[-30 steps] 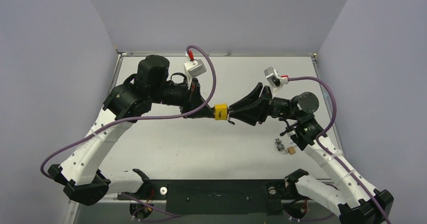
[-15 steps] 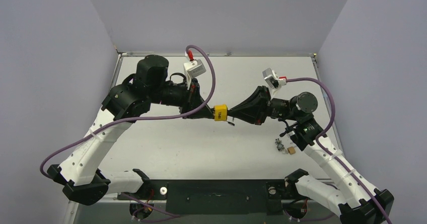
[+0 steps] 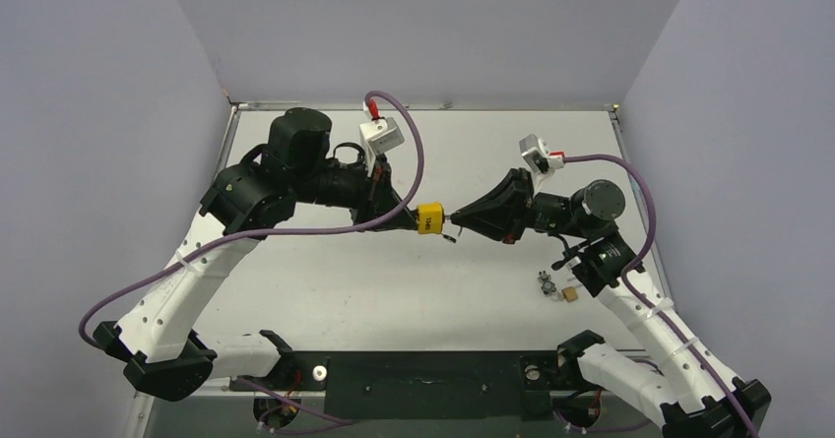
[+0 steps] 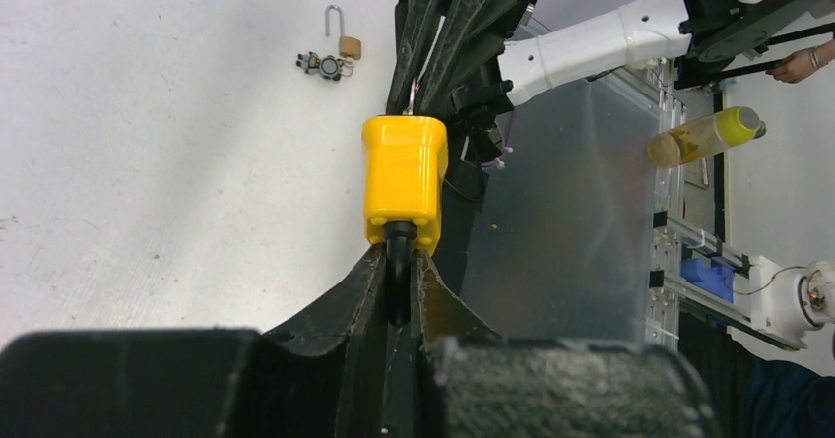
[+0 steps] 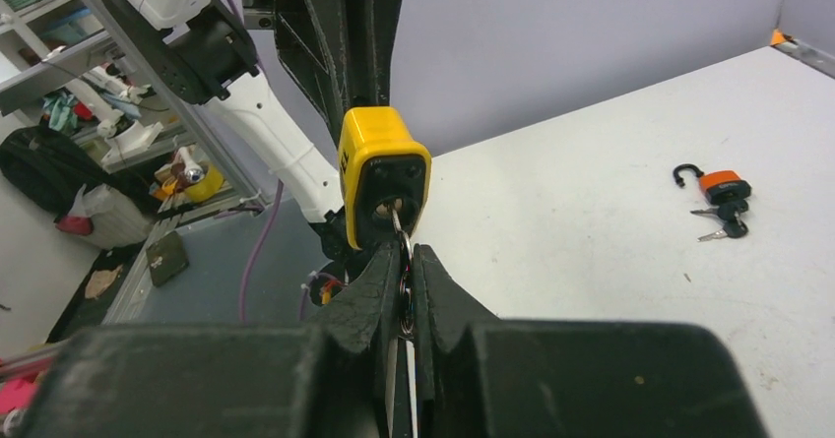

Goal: Lock with the key
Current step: Remove the key from the lock, then place the lock at the center of the board, then place the key at the center of the board.

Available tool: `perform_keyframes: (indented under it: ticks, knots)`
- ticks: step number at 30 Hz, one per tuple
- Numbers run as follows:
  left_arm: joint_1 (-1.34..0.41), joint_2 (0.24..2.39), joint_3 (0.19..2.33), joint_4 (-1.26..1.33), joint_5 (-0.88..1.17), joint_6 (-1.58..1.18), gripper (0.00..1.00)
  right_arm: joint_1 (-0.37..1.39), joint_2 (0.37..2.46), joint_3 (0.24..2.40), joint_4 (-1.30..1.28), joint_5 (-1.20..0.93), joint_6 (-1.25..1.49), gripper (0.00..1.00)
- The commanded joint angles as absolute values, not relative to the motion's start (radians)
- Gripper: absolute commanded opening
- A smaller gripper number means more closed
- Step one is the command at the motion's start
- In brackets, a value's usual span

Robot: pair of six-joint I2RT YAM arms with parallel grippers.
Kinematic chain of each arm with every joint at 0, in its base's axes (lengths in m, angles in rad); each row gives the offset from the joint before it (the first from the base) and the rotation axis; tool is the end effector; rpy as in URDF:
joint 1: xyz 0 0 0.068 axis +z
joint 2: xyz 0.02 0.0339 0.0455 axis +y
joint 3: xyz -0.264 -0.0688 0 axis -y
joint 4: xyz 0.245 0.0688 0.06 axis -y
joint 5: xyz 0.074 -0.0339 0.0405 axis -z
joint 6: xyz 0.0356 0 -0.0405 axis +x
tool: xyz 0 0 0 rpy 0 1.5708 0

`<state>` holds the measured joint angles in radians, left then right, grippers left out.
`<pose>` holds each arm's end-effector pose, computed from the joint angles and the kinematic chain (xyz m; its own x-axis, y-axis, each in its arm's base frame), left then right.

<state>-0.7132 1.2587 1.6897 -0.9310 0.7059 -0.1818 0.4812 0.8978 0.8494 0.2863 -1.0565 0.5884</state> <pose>0.1552 -0.1648 0.4731 -0.5245 0.2718 -0.8069 0.8476 0.2564 -0.4646 0.1558 0.1163 0.3896 -0.3689 0.1154 -0.9223 -0.9292 -0.0236 0.3687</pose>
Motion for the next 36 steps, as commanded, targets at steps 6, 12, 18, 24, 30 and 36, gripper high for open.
perform_keyframes:
  ticks: [6, 12, 18, 24, 30, 36]
  knots:
    - [-0.683, 1.200, 1.717, -0.881, 0.739, -0.149, 0.00, 0.380, 0.856, 0.793, 0.411, -1.036, 0.653, 0.00]
    - [-0.645, 1.199, 1.611, -0.815, 0.609, -0.211, 0.00, 0.334, 0.879, 0.810, 0.253, -0.824, 0.568, 0.00]
    - [-0.646, 1.249, 1.382, -0.576, 0.409, -0.419, 0.00, 0.354, 1.019, 0.902, -0.070, -0.440, 0.488, 0.00]
    - [-0.642, 1.352, 1.125, -0.228, 0.352, -0.622, 0.00, 0.467, 1.151, 0.919, -0.168, -0.135, 0.560, 0.00]
    - [-0.611, 1.538, 1.036, 0.035, 0.419, -0.690, 0.00, 0.558, 1.307, 0.897, -0.145, -0.022, 0.600, 0.00]
    - [-0.564, 1.719, 1.025, 0.164, 0.487, -0.728, 0.00, 0.584, 1.440, 0.893, -0.099, 0.039, 0.631, 0.00]
